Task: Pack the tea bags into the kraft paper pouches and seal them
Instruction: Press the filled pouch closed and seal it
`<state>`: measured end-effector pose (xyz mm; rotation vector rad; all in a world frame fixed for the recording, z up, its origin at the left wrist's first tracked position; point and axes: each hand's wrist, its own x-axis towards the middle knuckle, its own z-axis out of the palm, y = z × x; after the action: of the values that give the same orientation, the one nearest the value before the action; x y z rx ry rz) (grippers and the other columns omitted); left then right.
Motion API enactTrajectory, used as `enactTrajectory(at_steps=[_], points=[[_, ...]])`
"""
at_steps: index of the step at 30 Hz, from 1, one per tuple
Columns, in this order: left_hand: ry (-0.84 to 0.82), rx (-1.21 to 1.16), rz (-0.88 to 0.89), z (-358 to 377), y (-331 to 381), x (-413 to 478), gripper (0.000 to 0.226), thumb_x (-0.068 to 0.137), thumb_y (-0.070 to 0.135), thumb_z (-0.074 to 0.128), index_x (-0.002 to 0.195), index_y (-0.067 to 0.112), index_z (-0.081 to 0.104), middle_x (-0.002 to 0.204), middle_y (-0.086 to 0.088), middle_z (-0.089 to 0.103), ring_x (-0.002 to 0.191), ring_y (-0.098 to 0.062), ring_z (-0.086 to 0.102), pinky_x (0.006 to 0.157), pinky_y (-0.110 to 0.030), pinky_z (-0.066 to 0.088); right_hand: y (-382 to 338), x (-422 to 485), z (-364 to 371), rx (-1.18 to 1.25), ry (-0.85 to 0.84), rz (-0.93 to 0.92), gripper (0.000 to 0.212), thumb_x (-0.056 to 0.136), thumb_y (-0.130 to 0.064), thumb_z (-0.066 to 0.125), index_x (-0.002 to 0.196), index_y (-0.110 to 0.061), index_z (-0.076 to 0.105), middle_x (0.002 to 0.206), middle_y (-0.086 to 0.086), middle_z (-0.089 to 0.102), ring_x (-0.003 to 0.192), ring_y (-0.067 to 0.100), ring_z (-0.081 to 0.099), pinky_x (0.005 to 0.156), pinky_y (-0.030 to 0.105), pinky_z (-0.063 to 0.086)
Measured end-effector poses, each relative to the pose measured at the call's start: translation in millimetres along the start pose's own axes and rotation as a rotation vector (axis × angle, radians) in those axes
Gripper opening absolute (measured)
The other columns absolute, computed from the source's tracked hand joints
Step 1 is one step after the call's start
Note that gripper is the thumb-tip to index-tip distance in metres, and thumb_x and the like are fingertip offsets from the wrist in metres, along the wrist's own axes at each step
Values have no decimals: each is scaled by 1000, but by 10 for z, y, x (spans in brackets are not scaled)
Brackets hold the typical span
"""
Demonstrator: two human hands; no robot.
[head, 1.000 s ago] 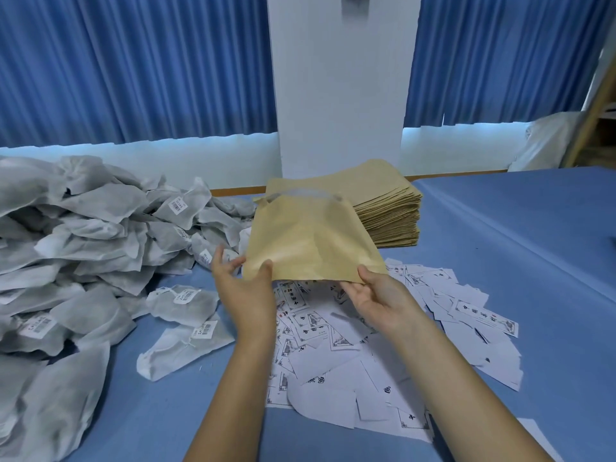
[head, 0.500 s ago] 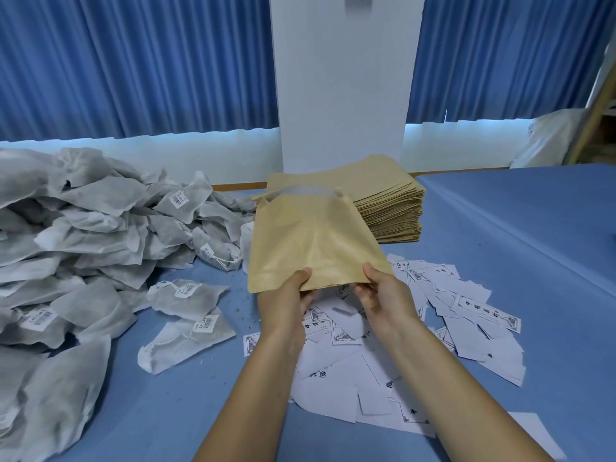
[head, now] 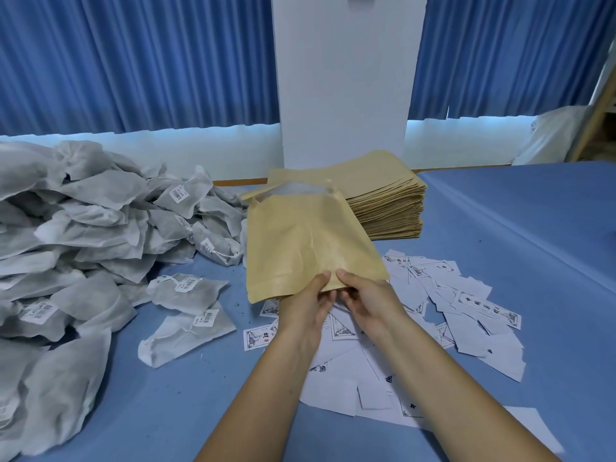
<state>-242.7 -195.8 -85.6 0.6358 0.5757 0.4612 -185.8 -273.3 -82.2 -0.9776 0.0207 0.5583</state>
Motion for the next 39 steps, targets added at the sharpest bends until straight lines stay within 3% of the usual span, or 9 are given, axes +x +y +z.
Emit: enactTrajectory(at_steps=[3,7,11,14,16,21,33,35,39], points=[[28,37,67,-7,1,17,37,82,-4,68,117,-6,61,114,-19,67,78,-19,67,58,-18,56,31,-2,6,17,-30,31,15,85,5,64,100,5,62,92,16,66,78,22,61,75,27,51],[23,106,111,0,-7,-11,35,81,-4,68,115,-3,62,112,-17,68,81,-20,66,63,-20,57,29,-26,19,-23,-51,19,6,84,6,63,89,2,64,80,12,67,65,19,59,59,21,54],[95,17,202,-17,34,6,37,84,3,68,120,5,59,114,-8,68,95,-19,67,59,-21,55,33,-27,34,-15,-16,-38,14,83,9,63,87,-4,63,78,6,66,59,16,52,46,18,46],[73,17,238,-38,67,13,41,84,0,69,123,5,58,115,-8,67,102,-23,67,72,-29,58,59,-20,29,-1,-28,-27,14,83,4,66,94,-4,65,86,7,69,74,17,62,65,23,51],[59,38,241,-35,46,2,40,83,0,70,121,5,58,115,-9,67,100,-24,67,69,-28,58,71,-26,23,-7,-83,-6,21,83,2,68,103,-1,65,96,11,71,82,19,66,80,29,53],[52,54,249,-26,-17,-8,36,82,4,72,116,10,61,110,-5,69,93,-17,69,62,-21,56,49,-69,32,-41,-129,-89,24,82,9,64,104,0,64,91,8,71,66,11,67,56,18,48],[97,26,272,-49,30,-4,35,84,7,71,118,5,62,110,-9,70,99,-24,69,69,-26,57,84,-91,51,-23,-128,-61,17,82,5,67,95,-5,65,78,3,72,59,12,62,60,21,53],[122,25,319,-48,35,8,31,85,10,70,115,9,63,105,-5,71,95,-21,69,65,-25,55,74,-87,58,-28,-113,-96,19,82,7,66,95,-6,65,78,2,72,61,11,63,57,19,52],[173,77,315,-82,89,34,21,79,9,76,98,8,65,88,-4,72,63,-16,70,49,-20,51,99,-82,58,-8,-88,-72,12,82,4,67,89,-6,66,78,4,71,68,16,61,59,21,53]])
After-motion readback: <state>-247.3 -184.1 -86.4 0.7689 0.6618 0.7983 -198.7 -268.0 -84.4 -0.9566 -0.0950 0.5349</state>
